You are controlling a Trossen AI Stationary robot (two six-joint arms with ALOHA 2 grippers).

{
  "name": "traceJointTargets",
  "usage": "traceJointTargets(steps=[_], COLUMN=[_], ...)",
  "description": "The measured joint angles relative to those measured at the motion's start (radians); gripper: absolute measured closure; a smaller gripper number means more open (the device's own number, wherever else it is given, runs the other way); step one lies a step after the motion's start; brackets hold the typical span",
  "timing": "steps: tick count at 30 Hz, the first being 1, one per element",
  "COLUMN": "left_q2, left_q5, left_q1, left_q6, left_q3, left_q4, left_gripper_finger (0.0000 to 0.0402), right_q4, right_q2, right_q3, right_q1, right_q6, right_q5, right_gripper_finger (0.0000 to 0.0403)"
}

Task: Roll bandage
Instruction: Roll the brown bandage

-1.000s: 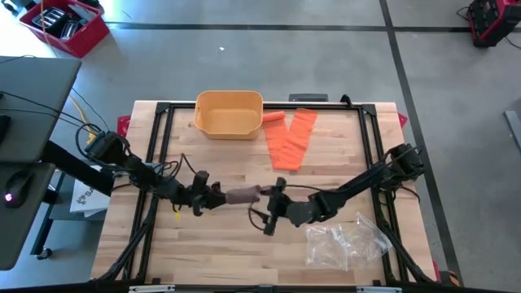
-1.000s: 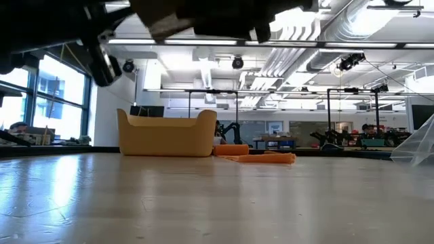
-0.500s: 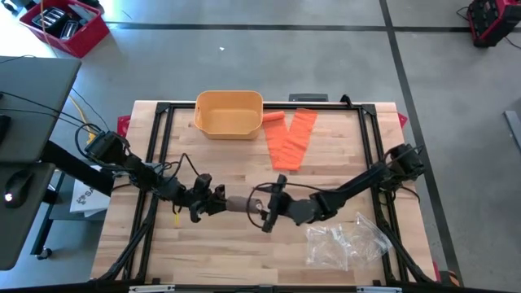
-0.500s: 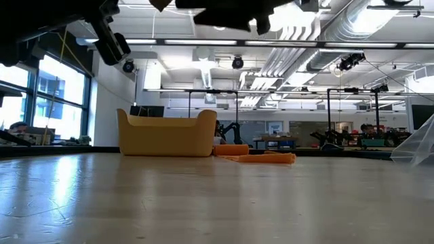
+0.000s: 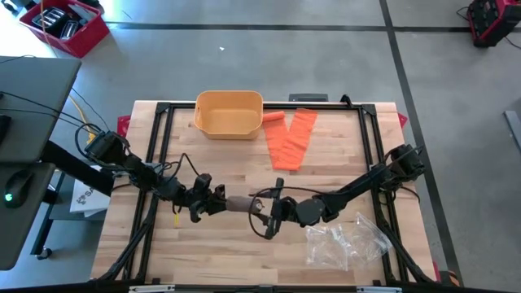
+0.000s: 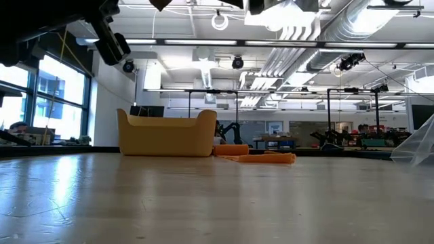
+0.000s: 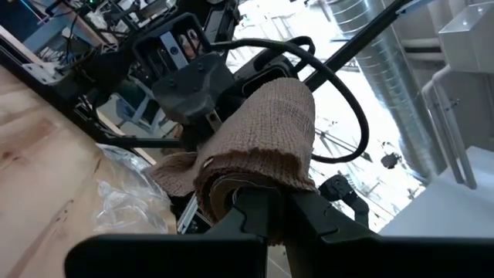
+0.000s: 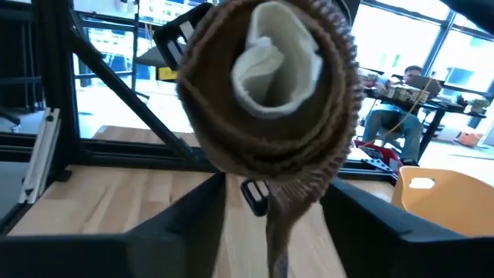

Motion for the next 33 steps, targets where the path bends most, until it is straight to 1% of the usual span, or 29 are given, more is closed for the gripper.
traceJointTargets(steps=[2,6,7,11,15,21,27,31,33], left_q2=[0.000,0.000,0.000,-0.014,-0.042,-0.069,-0.079,-0.079,-0.080], left_q5=[-0.002,-0.004,-0.005,-0.002,-0.003,-0.019,-0.096,-0.159,-0.194], left_q1=[0.000,0.001,0.001,-0.001,-0.013,-0.033,-0.034,-0.034,-0.035], left_q6=[0.000,0.000,0.000,-0.001,0.023,0.057,0.060,0.087,0.101], left_q3=[0.000,0.000,0.000,-0.001,-0.001,-0.020,-0.078,-0.088,-0.088], left_q4=[0.000,0.000,0.000,0.000,-0.005,-0.008,-0.008,-0.092,-0.143], left_gripper_finger=[0.0391,0.0391,0.0391,0.0391,0.0391,0.0391,0.0391,0.0391,0.0391], right_q4=[0.000,-0.015,-0.033,-0.123,-0.192,-0.203,-0.190,-0.117,-0.115], right_q2=[0.000,0.000,0.000,0.000,0.015,0.060,0.076,0.076,0.076], right_q3=[0.000,0.000,0.000,-0.001,-0.002,-0.002,-0.002,-0.002,-0.002], right_q1=[-0.005,-0.019,-0.024,-0.046,-0.051,-0.009,0.055,0.068,0.058], right_q6=[-0.001,0.000,0.007,0.124,0.201,0.291,0.345,0.325,0.352], right_q5=[0.000,0.000,0.000,-0.002,-0.014,-0.009,0.006,0.008,0.004], right_gripper_finger=[0.0268,0.0376,0.0389,0.0397,0.0400,0.0402,0.0402,0.0403,0.0403])
